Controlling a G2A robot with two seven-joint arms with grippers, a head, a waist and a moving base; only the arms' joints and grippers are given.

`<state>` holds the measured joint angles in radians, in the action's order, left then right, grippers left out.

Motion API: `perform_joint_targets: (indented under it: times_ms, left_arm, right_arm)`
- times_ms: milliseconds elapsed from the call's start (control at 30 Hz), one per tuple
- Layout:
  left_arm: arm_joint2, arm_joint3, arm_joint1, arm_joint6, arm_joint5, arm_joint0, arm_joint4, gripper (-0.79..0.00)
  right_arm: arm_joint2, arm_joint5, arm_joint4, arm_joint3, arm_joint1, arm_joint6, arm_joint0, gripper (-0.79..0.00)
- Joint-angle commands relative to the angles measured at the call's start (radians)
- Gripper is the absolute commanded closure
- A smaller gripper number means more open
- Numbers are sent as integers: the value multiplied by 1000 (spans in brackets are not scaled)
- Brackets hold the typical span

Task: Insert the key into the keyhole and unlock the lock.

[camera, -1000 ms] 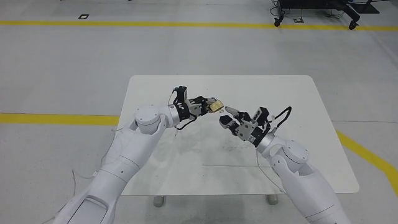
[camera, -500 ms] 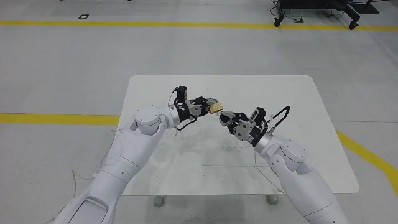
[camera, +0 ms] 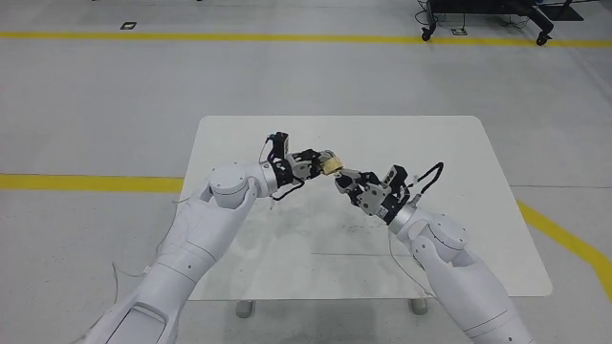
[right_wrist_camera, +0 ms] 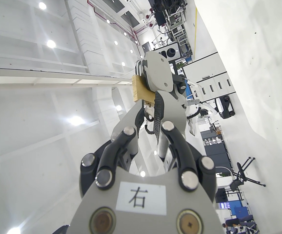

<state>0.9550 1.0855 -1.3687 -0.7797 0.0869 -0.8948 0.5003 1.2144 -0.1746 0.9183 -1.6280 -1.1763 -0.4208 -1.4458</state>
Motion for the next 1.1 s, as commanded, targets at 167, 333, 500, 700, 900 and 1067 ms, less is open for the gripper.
perform_joint_targets:
  times_ms: [167,333,500,700,900,1067]
  left_arm:
    - [4,7,0,4,-33,-4,-15,0]
    - [6,44,4,45,-112,-18,-91,0]
    - [13,107,12,134,-181,-54,-201,0]
    - [25,177,20,216,-205,-98,-298,0]
    - [41,195,21,201,-185,-115,-271,0]
    - [55,163,19,111,-125,-102,-164,0]
  right_arm:
    - [23,-29,114,25,-5,-35,-1,0]
    - [42,-110,214,61,-5,-95,9,0]
    - [54,-186,285,104,-6,-148,28,0]
    - [62,-197,303,128,-6,-173,37,0]
    - [77,-111,181,101,0,-166,22,-699]
    - [92,33,15,54,7,-139,-19,-785]
